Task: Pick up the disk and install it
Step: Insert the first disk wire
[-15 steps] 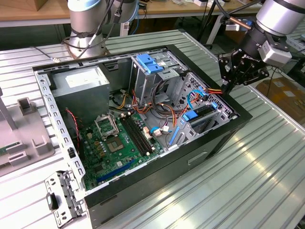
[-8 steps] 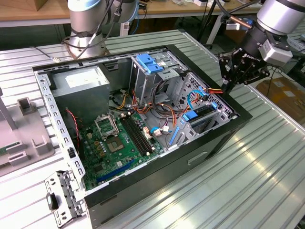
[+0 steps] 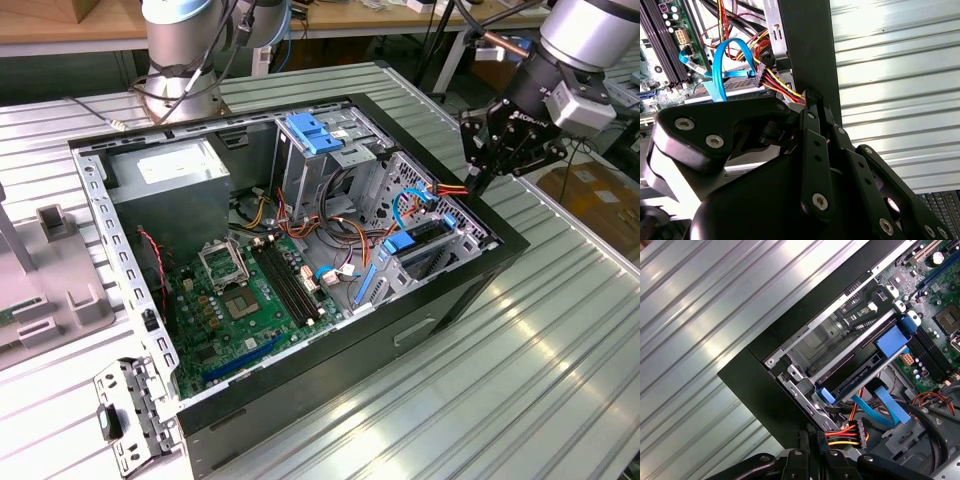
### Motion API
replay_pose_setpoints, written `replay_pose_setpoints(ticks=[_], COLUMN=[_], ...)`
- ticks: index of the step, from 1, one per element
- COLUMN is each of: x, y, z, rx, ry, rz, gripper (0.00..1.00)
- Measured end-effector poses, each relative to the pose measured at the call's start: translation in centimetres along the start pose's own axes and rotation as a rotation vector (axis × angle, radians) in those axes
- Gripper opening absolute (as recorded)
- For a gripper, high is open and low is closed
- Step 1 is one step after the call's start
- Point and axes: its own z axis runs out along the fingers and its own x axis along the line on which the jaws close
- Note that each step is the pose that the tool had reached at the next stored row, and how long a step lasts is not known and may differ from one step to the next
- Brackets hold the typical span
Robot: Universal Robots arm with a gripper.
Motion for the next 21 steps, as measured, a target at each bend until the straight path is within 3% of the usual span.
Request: replay_pose_setpoints(ticks=[17,21], x=[-0.02,-0.24], y=[-0.01,0.25], z=[-0.44,-0.46], rx=[0.0002,0.0017], ry=[-0.0002,-0.0014], rz=[0.0,0.0], gripper=[0.18,0.18])
